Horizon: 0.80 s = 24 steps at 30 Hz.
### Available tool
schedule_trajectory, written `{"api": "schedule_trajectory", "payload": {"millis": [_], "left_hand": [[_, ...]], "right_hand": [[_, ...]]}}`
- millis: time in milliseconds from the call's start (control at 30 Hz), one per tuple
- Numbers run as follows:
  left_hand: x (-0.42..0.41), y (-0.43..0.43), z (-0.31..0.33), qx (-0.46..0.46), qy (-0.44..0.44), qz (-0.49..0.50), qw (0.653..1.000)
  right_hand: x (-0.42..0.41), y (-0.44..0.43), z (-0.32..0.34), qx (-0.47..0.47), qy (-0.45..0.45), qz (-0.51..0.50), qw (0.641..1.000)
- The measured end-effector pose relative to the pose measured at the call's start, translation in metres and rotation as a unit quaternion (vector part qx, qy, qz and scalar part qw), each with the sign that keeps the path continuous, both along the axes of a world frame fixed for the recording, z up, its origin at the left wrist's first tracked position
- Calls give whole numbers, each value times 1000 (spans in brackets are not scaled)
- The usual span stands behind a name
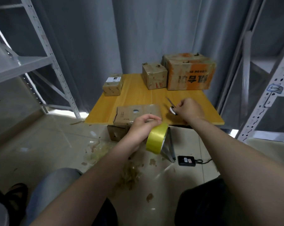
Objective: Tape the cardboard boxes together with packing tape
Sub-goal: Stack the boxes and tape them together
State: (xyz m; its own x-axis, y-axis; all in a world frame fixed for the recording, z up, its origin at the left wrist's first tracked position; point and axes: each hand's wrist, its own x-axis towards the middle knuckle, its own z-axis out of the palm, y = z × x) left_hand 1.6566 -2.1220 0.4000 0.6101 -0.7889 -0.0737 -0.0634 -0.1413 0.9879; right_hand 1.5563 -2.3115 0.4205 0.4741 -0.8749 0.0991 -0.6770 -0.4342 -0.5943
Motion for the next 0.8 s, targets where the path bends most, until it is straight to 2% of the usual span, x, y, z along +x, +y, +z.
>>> {"api": "schedule_trajectory", "payload": {"millis": [133, 300, 333, 400, 467, 500, 533, 600, 800], "left_hand": [[8, -10, 24, -57, -18, 16, 998], [30, -19, 47, -81, -65, 38, 994], [35, -22, 50, -89, -75, 38, 992], [47, -28, 55, -117, -80, 39, 989], [59, -36, 60, -136, -92, 44, 985], [65, -40, 61, -141, -104, 47, 983], [70, -46, 63, -147, -114, 47, 981], [78, -56, 63, -165, -117, 37, 979], [94, -84, 58, -198, -121, 39, 972]], "right_hand": [[3, -11, -6, -20, 150, -2, 988], [21, -16, 4, -56, 181, 7, 982], [26, -16, 9, -69, 141, 16, 987], [39, -11, 27, -31, -46, 74, 996], [49, -1, 50, 57, -259, 148, 953], [54, 2, 58, 95, -317, 184, 925], [59, 4, 64, 119, -345, 218, 905], [71, 3, 66, 119, -349, 259, 893], [99, -21, 52, 106, -394, 209, 889]]}}
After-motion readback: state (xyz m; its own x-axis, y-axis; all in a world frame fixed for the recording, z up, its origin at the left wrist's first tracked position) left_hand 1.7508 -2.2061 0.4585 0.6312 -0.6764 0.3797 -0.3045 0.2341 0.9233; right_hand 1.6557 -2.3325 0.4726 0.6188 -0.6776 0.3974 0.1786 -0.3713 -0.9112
